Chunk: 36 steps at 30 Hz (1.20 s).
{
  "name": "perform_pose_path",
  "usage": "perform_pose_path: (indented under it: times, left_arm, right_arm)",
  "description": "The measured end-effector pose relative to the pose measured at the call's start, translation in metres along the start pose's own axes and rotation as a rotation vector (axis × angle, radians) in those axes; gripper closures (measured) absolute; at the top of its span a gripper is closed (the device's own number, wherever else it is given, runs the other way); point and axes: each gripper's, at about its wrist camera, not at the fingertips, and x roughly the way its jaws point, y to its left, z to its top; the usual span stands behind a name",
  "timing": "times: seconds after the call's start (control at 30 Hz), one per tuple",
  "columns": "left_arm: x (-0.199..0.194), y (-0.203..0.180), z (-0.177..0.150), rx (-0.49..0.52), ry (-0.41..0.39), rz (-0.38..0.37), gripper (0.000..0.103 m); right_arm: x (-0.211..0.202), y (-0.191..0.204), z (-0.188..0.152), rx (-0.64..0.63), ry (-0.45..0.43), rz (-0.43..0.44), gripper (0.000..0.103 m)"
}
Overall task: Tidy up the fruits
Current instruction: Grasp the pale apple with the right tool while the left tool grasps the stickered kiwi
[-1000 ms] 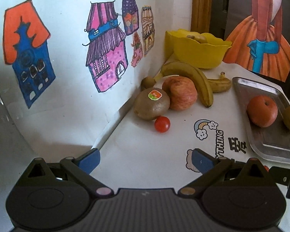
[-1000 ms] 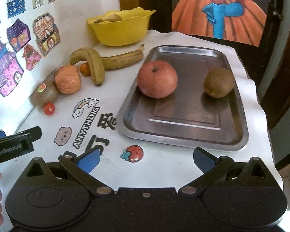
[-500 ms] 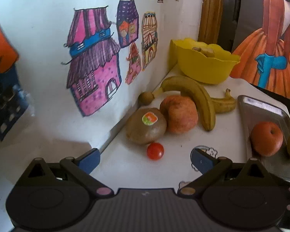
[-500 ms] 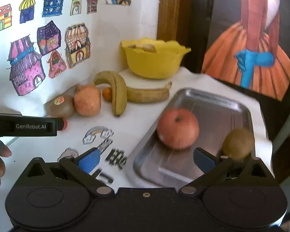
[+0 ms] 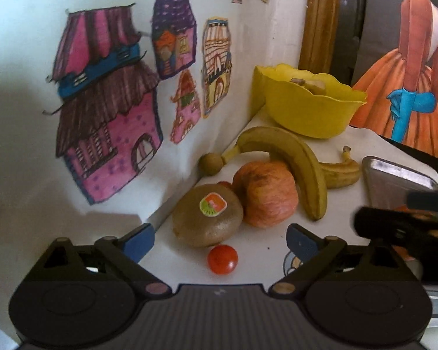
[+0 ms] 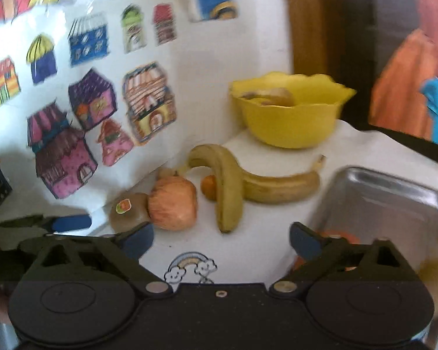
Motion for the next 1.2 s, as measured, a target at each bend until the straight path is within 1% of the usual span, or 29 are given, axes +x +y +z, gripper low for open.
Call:
perform_pose_path:
  times: [0.03, 0.17, 0.23, 0.4, 0.5, 0.57, 0.67, 0.83, 1.07, 1.13, 1.2]
  left_arm:
    - [0.002, 0.001, 0.001, 0.002, 0.000, 0.007, 0.005]
    - [0.005, 0.003, 0.001, 0.023, -0.004, -0.020, 0.007]
    - [0.007, 0.002, 0.000, 0.041, -0.006, -0.027, 0.010]
    - [0.014, 0.001, 0.001, 0.045, -0.001, -0.038, 0.015]
    - [0.020, -0.001, 0.005, 0.040, 0.013, -0.028, 0.019]
    - [0.023, -0.002, 0.007, 0.037, 0.019, -0.019, 0.018]
    - [0.027, -0.004, 0.011, 0.040, 0.024, -0.001, 0.018]
    - [0.032, -0.006, 0.013, 0.030, 0.035, 0.031, 0.020]
    - [0.038, -0.009, 0.015, 0.032, 0.039, 0.068, 0.027]
    - [0.040, -0.009, 0.016, 0.034, 0.043, 0.076, 0.032]
    - [0.043, -0.008, 0.016, 0.035, 0.049, 0.077, 0.034]
  right_arm:
    - [0.006, 0.001, 0.004, -0.016, 0.008, 0.016, 0.010]
    - [0.024, -0.001, 0.019, -0.023, 0.034, 0.125, 0.010]
    - [0.029, -0.001, 0.025, -0.028, 0.048, 0.169, 0.011]
    - [0.049, -0.006, 0.038, 0.026, 0.116, 0.258, 0.012]
    - [0.063, -0.004, 0.043, 0.064, 0.167, 0.286, 0.017]
    - [0.074, -0.002, 0.046, 0.083, 0.198, 0.293, 0.022]
    - [0.089, 0.002, 0.050, 0.094, 0.240, 0.280, 0.027]
    - [0.106, 0.002, 0.055, 0.132, 0.279, 0.269, 0.036]
    - [0.123, 0.005, 0.060, 0.173, 0.310, 0.257, 0.037]
    - [0.125, 0.006, 0.061, 0.178, 0.319, 0.251, 0.038]
    - [0.129, 0.006, 0.060, 0.182, 0.317, 0.252, 0.041]
